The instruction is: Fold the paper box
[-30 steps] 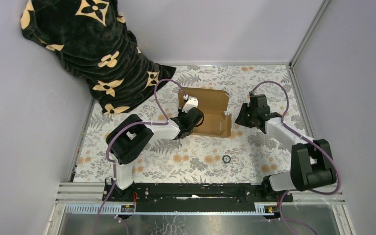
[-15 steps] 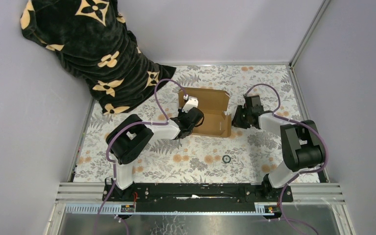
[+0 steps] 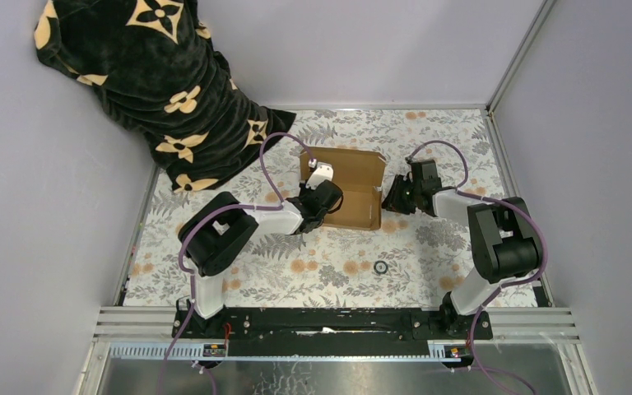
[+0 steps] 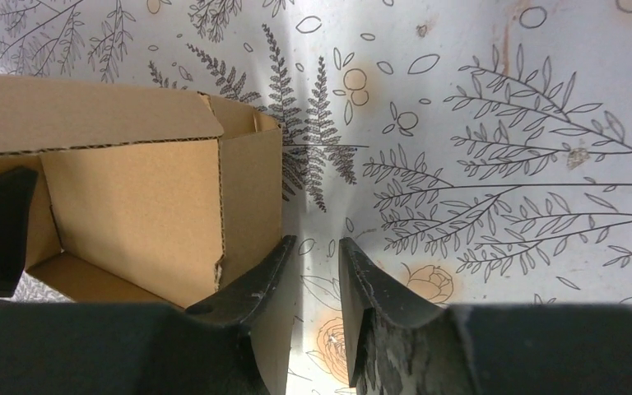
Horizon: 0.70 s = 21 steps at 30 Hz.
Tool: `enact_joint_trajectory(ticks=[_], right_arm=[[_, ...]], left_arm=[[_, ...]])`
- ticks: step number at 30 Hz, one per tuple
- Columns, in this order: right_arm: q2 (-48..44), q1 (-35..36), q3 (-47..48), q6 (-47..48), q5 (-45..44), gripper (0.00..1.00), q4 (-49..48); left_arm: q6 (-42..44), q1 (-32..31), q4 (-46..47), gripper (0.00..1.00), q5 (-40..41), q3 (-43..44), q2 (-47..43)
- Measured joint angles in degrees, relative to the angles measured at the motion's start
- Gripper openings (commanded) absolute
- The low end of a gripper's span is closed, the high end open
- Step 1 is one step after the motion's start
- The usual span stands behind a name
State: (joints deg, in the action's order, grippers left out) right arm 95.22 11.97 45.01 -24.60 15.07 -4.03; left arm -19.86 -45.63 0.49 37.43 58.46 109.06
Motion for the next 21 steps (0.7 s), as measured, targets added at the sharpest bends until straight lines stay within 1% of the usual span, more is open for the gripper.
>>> enact_joint_trajectory(ticks=[15,21], right_arm=[[-3.74,0.0,-0.96,-1.42,2.4,0.33,-1.73],[-3.72,0.02,-0.96,-1.92,3.08,0.34,-2.43]], left_arm=[[0.0,-0.11,-0.07,0.13,0.31,0.33,0.33],[0.0,-0.13,-0.07,0.13,0.33,0.33,0.33]])
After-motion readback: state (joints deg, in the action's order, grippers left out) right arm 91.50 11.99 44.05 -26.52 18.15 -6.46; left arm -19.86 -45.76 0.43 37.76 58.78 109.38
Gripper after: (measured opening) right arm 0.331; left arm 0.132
